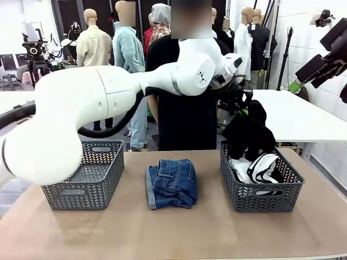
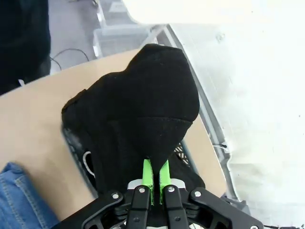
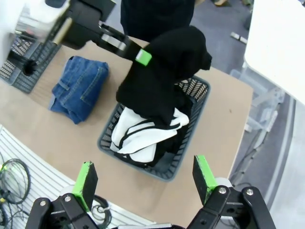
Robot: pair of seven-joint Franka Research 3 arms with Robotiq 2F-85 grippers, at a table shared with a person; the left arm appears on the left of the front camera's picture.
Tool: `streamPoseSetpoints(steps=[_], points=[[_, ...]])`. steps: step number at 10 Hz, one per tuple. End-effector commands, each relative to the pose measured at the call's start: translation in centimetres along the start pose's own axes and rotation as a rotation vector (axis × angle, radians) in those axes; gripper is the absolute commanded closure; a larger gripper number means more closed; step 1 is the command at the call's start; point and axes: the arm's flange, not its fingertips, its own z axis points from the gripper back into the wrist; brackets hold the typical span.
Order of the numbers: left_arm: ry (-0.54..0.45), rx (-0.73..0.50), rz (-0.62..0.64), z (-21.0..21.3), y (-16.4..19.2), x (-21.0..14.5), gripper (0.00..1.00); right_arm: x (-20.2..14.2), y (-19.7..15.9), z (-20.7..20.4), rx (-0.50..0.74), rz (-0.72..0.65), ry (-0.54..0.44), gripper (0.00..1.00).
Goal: Sort the tops and bottoms.
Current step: Sort the clothes according to human instructions.
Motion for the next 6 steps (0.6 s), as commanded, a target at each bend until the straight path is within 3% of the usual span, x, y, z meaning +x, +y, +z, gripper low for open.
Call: streamPoseSetpoints(steps=[1, 2, 3, 4, 6], points=[[0.063, -0.044, 0.040, -1.7, -2.2, 2.9, 1.00, -0.1, -0.1, 0.0, 0.001, 0.005, 0.001, 0.00], [0.046, -0.077, 0.075, -2.6, -2.0, 2.5, 1.00, -0.1, -0.1, 0.0, 0.001, 0.005, 0.001, 0.00], [0.037, -0.028, 0.098, -2.5, -1.3, 2.1, 1.00, -0.1, -0.1, 0.0, 0.001, 0.005, 0.001, 0.00], [0.041, -0.034, 0.035, -1.7, -0.2, -0.6, 1.00, -0.1, -0.1, 0.0, 0.001, 0.005, 0.001, 0.00], [0.041, -0.034, 0.035, -1.7, -0.2, -0.6, 1.00, -0.1, -0.1, 0.0, 0.001, 0.005, 0.001, 0.00]])
